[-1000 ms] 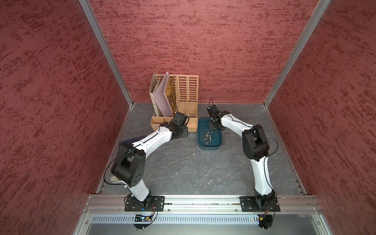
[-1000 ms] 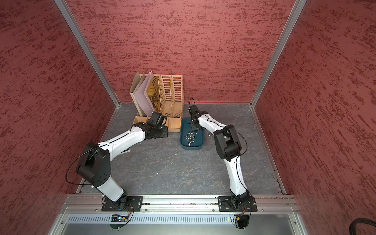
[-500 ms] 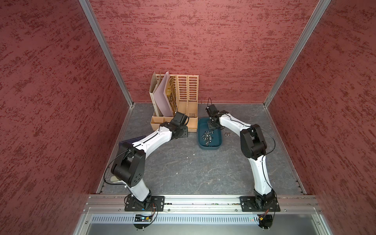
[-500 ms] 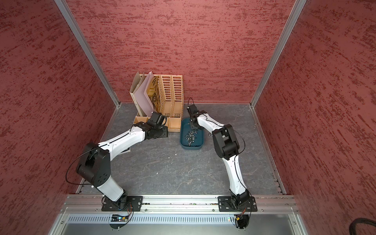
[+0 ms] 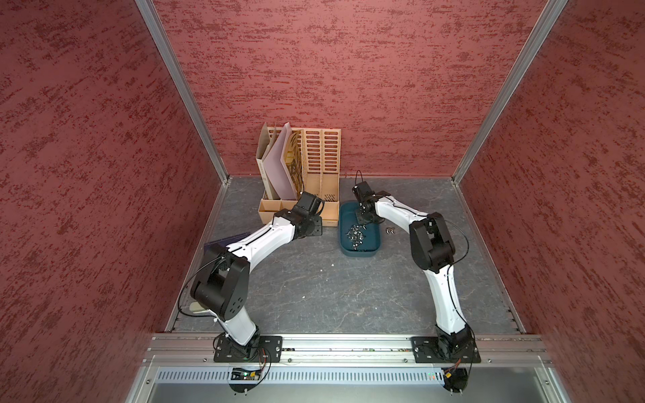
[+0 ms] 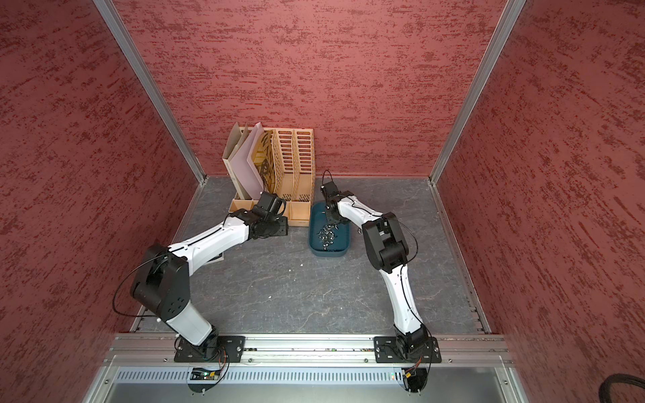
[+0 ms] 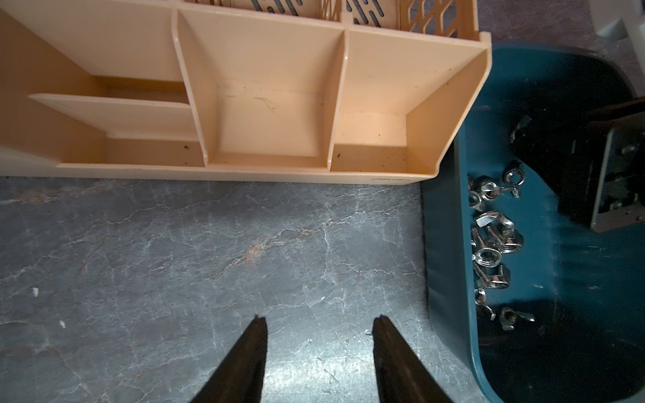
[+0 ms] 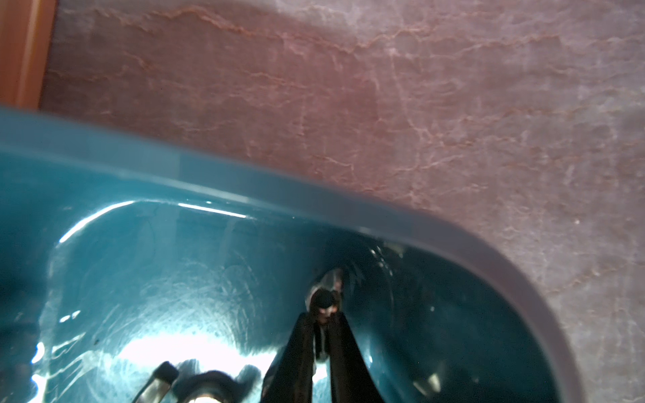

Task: Take out the wing nut from the storage box
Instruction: Pick up the wing nut from the storage box, then place the wing nut at the center of the board.

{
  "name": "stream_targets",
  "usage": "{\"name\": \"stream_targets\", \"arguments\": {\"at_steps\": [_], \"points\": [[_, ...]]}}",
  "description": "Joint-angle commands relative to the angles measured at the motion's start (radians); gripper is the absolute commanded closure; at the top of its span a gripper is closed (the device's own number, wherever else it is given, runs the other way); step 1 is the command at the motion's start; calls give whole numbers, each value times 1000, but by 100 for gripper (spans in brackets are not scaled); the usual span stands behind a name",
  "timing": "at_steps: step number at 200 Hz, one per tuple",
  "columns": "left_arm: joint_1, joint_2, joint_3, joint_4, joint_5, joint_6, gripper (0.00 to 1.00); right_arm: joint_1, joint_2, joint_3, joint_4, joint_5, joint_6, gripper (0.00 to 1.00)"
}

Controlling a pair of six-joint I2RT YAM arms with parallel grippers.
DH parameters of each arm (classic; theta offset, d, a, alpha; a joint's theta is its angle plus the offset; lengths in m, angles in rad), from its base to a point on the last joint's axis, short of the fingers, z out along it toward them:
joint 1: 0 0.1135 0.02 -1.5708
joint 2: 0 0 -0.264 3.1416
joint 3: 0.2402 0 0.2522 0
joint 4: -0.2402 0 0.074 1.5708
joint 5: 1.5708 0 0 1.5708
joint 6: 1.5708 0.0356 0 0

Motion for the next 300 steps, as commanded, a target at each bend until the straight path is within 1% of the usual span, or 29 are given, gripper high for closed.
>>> {"name": "stream_targets", "arguments": {"at_steps": [1,37,62,113,174,247,300], "points": [[0,-28,-17,-2,-13,-3,48,-6,14,17,7,-16,10,90],[1,-30,-21,1,-14,-6,48,-6,2,12,11,-25,13,93],[1,-30,-21,3,-12,-6,47,-6,-32,-8,25,-38,15,95],[0,-24,-19,8,-8,-7,48,-6,-158,-82,42,-76,25,98],[-5,-20,-12,8,-4,-7,48,-16,-305,-160,47,-70,25,99],[-6,-23,8,-6,-12,0,47,-105,-475,-323,70,-44,31,99],[-6,-16,20,-15,-9,3,47,-192,-524,-481,108,-55,37,99]]}}
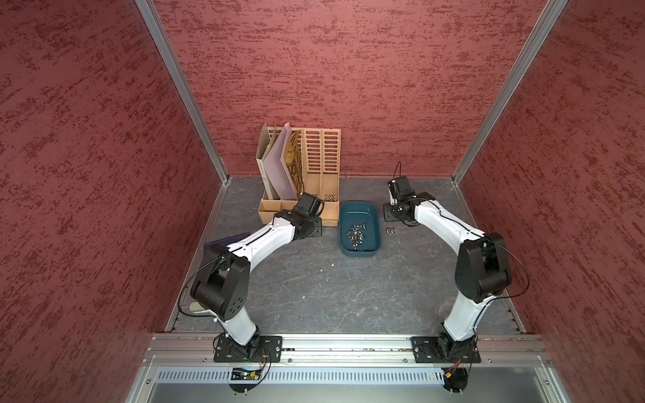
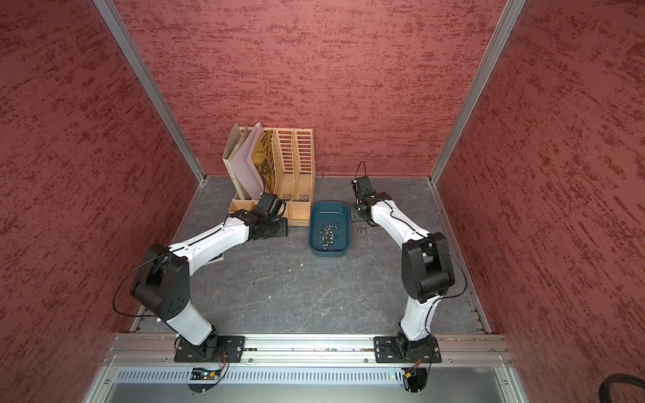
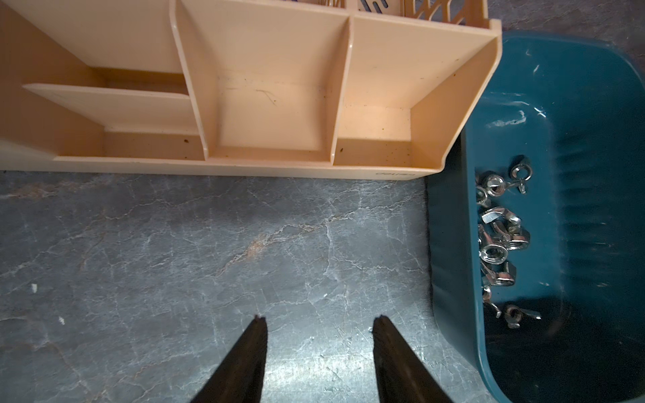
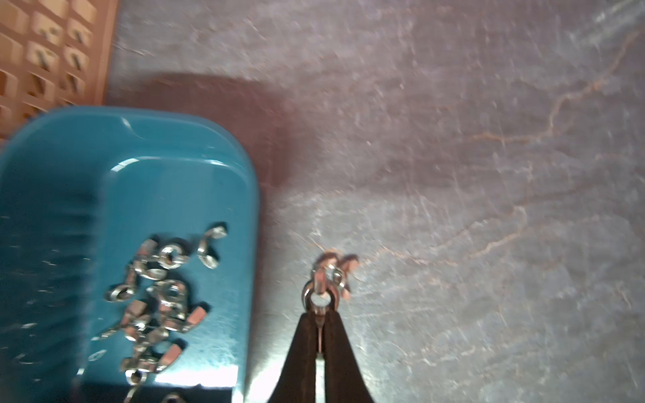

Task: Take out the wing nut from the storage box
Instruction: Place the wing nut at the center of the board.

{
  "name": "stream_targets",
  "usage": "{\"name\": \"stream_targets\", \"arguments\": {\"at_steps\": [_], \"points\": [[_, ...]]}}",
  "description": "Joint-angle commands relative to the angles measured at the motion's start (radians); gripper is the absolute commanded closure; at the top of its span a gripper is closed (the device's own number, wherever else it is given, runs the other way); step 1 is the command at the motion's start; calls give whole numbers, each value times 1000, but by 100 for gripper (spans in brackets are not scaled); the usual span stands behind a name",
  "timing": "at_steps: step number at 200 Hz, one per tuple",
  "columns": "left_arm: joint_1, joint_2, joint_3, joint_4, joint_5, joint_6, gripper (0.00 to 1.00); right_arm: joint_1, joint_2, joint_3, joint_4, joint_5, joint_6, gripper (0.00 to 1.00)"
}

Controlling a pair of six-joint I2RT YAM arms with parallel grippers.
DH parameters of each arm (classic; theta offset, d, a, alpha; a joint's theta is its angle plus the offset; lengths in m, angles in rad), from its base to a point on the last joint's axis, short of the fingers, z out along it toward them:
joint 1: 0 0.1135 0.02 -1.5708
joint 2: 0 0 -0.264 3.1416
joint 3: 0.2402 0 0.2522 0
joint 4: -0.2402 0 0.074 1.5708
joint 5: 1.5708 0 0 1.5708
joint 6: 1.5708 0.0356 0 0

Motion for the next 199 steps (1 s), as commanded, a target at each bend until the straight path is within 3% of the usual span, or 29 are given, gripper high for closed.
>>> {"name": "stream_targets", "arguments": {"at_steps": [1,67,199], "points": [[-6,-16,31,-15,-9,3,48,-42,-26,-56,42,3,14,99],[-7,-2,54,-28,-7,5,48,-98,29,-124,94,-53,17,99],[-10,-1,54,-37,-18,0,48,-107,139,-87,115,-94,19,99]]}}
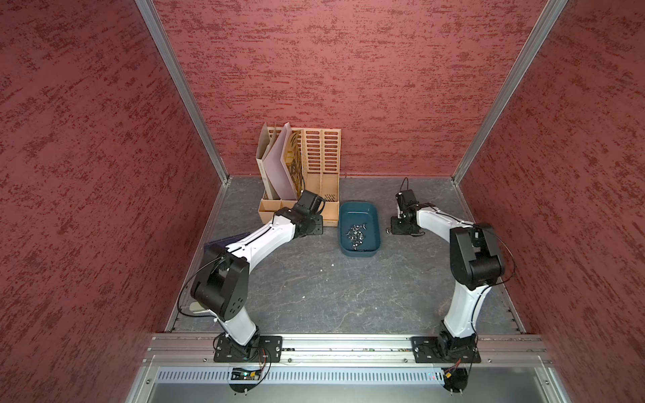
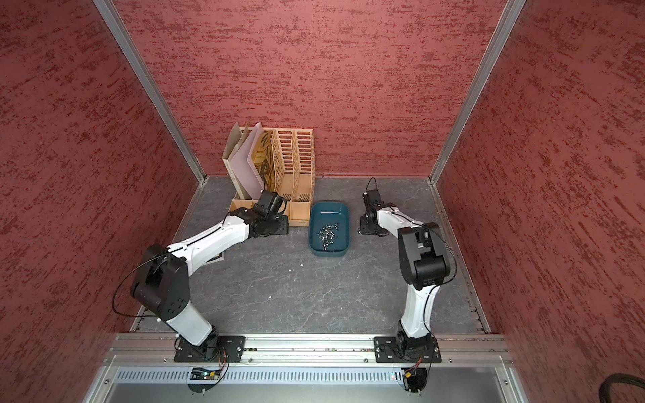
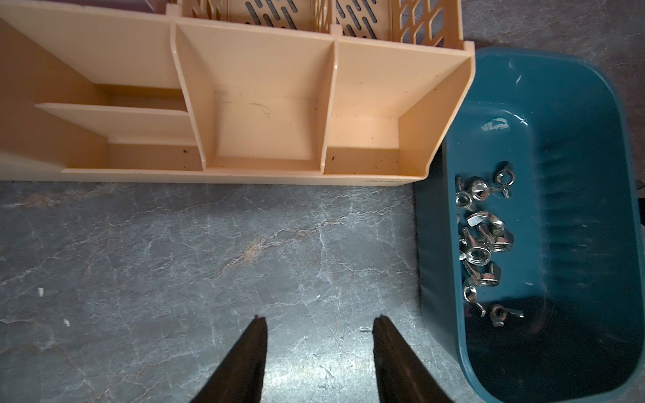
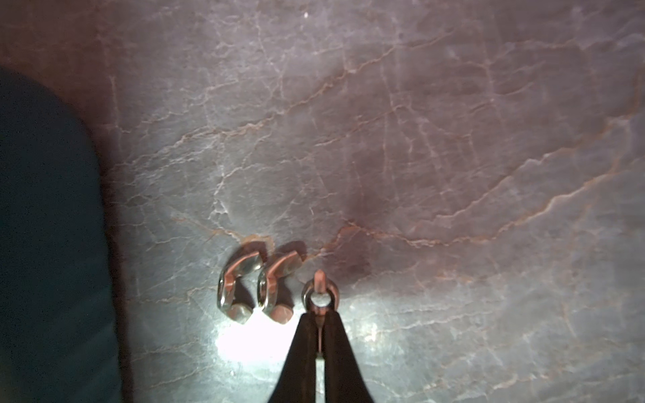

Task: Take out the wing nut from the storage box
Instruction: Place the wing nut at the center of the board.

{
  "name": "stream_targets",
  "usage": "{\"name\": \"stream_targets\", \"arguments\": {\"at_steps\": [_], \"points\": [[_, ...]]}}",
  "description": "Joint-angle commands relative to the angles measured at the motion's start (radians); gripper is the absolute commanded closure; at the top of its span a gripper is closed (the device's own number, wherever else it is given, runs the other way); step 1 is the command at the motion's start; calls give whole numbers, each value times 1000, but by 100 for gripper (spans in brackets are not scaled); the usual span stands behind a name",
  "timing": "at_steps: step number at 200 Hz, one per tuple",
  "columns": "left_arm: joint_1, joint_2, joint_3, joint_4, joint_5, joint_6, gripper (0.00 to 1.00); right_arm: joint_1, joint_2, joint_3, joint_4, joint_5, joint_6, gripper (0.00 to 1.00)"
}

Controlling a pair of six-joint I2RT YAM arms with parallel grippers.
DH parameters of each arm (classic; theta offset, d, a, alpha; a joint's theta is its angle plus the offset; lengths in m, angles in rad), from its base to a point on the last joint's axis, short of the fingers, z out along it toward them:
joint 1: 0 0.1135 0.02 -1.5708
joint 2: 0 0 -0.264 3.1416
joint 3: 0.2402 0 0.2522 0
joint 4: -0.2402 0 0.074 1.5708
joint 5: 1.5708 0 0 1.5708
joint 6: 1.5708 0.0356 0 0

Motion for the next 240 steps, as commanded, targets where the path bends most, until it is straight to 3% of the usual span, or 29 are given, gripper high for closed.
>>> {"name": "stream_targets", "arguments": {"at_steps": [1,150,240], "points": [[-4,-2,17,-11,-19,1,48,-6,15,28,17,-16,7,99],[-6,-4,6,-3,-23,0,48,-8,50,56,-20,-31,5,98],[-4,-8,-1,0,-25,-1,48,-7,55,57,-39,-17,7,91]]}}
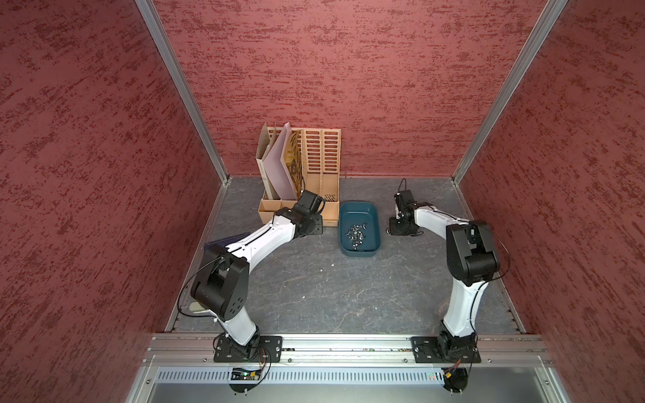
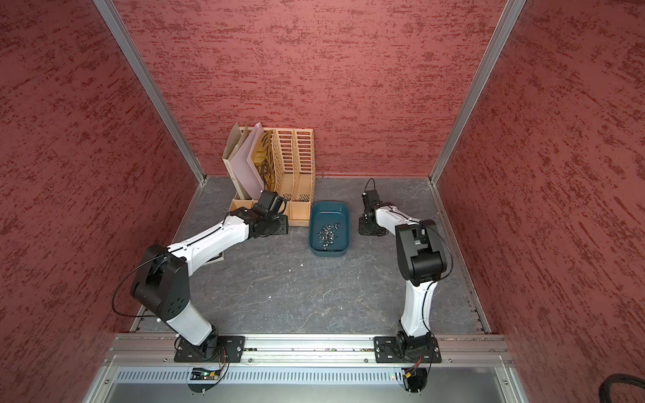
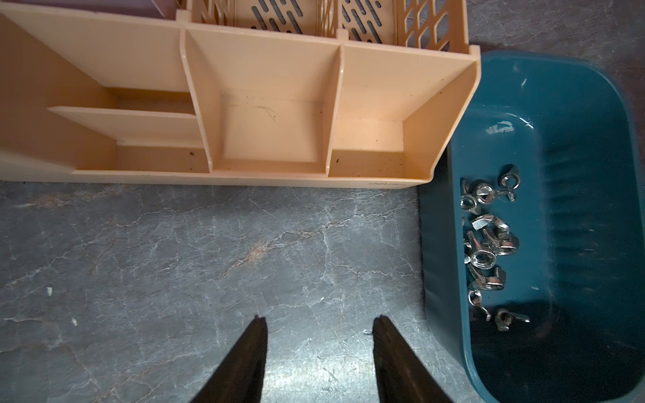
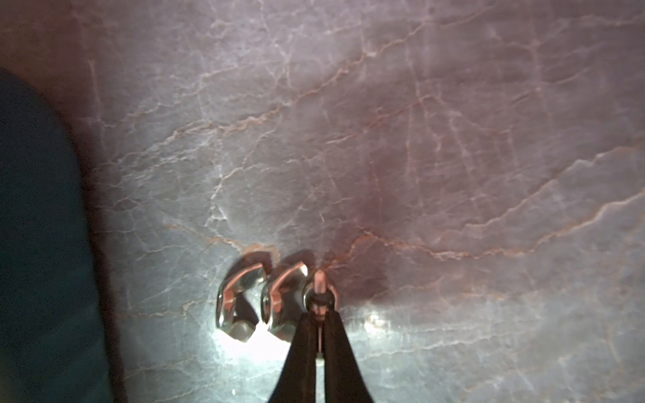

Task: Take out the wing nut from the storage box
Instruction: Place the wing nut at the center of the board, then pick up the wing nut from the storage box.

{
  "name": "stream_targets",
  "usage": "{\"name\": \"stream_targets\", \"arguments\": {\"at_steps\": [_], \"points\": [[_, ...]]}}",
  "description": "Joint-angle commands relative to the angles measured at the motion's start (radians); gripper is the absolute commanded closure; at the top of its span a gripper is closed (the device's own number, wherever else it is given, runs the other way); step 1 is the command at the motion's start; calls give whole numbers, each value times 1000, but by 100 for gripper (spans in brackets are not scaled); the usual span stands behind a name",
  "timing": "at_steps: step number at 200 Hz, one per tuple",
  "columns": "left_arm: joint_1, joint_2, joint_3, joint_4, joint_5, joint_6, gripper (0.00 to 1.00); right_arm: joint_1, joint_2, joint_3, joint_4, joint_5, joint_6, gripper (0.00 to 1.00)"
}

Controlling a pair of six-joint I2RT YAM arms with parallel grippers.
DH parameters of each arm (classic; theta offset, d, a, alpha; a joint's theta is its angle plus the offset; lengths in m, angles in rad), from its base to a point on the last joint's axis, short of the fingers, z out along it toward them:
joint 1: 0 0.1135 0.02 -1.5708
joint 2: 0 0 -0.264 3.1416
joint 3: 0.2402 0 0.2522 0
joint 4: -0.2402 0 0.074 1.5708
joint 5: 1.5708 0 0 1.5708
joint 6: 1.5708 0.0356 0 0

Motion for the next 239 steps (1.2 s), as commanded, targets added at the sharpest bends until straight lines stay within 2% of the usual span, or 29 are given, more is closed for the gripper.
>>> {"name": "stream_targets", "arguments": {"at_steps": [1,48,138,193,239], "points": [[-4,-8,-1,-1,-9,-1,48,-6,8,26,-21,5,7,90],[-4,-10,-3,1,-8,-1,48,-6,-7,21,-14,17,9,78],[-4,-16,-21,16,-2,-4,48,3,-146,56,-51,10,2,74],[-6,-8,-23,25,4,-6,48,115,-201,115,-86,8,11,74],[-6,-8,-24,27,4,-8,48,226,-152,199,-111,-5,14,73]]}}
